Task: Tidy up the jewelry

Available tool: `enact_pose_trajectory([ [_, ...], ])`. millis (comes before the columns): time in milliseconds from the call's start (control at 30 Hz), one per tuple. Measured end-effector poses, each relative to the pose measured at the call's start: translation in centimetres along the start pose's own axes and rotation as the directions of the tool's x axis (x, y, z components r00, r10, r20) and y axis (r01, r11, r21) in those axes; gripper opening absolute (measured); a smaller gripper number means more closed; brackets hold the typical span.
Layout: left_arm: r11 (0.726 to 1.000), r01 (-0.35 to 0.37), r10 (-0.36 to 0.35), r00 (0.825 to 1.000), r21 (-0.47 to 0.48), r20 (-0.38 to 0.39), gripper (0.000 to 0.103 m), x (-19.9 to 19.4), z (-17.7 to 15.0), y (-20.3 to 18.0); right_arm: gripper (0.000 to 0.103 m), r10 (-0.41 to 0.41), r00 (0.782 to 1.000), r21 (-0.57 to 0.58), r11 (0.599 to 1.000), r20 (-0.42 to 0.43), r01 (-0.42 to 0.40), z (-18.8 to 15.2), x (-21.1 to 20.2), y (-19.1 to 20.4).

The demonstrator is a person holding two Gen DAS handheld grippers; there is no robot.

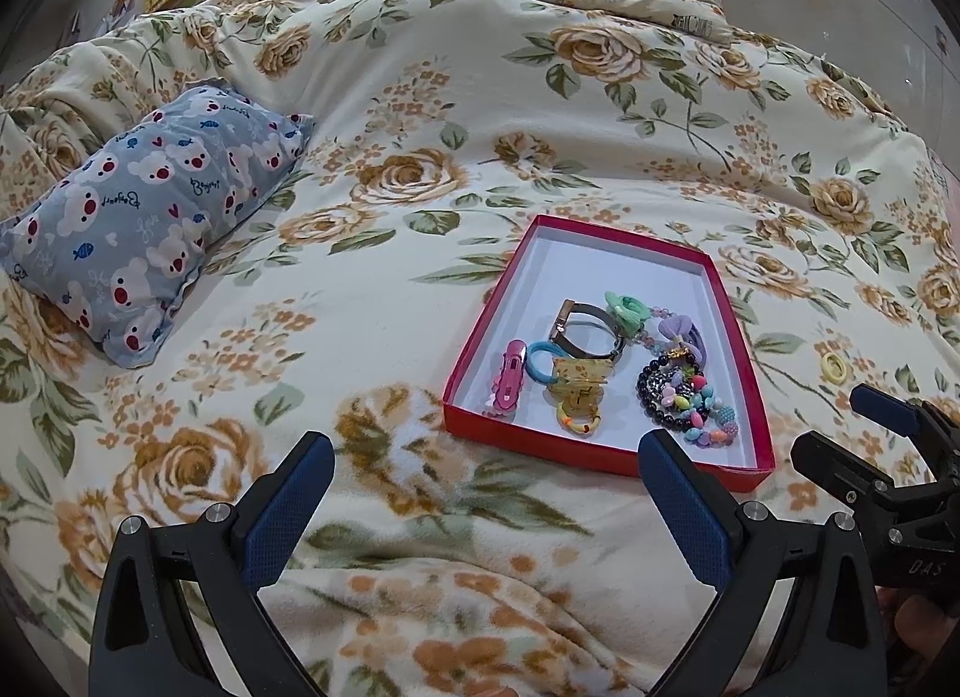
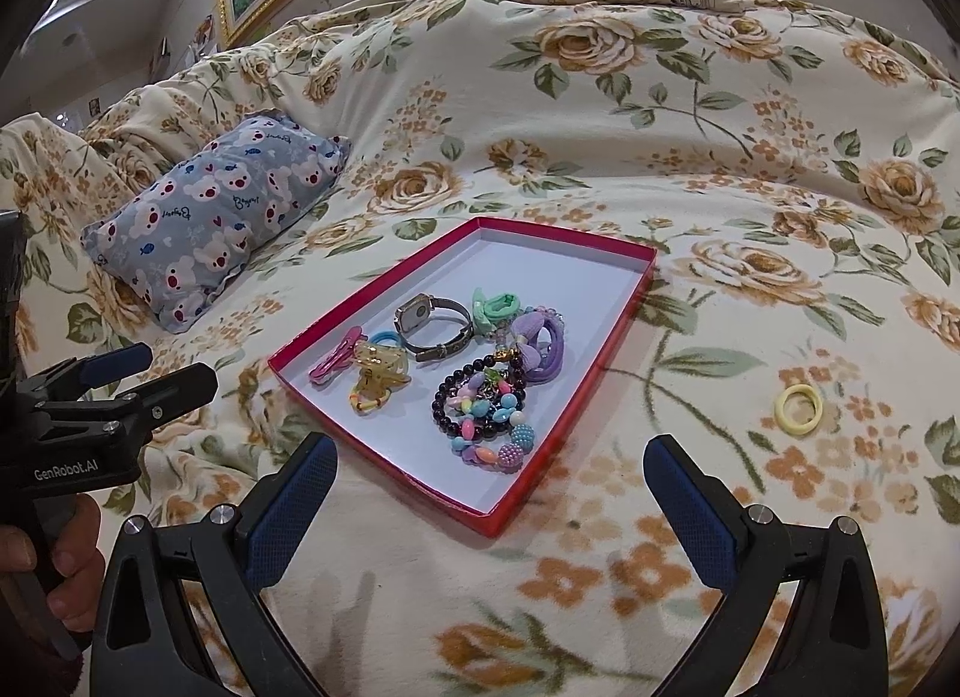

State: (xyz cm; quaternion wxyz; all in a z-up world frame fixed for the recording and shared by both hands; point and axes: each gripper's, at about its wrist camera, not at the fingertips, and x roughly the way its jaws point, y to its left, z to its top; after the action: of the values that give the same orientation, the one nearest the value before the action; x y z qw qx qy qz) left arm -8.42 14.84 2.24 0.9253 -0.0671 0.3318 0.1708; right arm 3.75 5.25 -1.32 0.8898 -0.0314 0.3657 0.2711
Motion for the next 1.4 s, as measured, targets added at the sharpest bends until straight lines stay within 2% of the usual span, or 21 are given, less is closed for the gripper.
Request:
enact_pose_trajectory([
  [1400,1.000,0.011,-0.011,1.000,0.025,0.010,0.102,-0.08,0.13,-0.13,0.103,0.021,1.000,-0.009,1.000,0.017,-0.021,0.60,-0.65,0.31],
])
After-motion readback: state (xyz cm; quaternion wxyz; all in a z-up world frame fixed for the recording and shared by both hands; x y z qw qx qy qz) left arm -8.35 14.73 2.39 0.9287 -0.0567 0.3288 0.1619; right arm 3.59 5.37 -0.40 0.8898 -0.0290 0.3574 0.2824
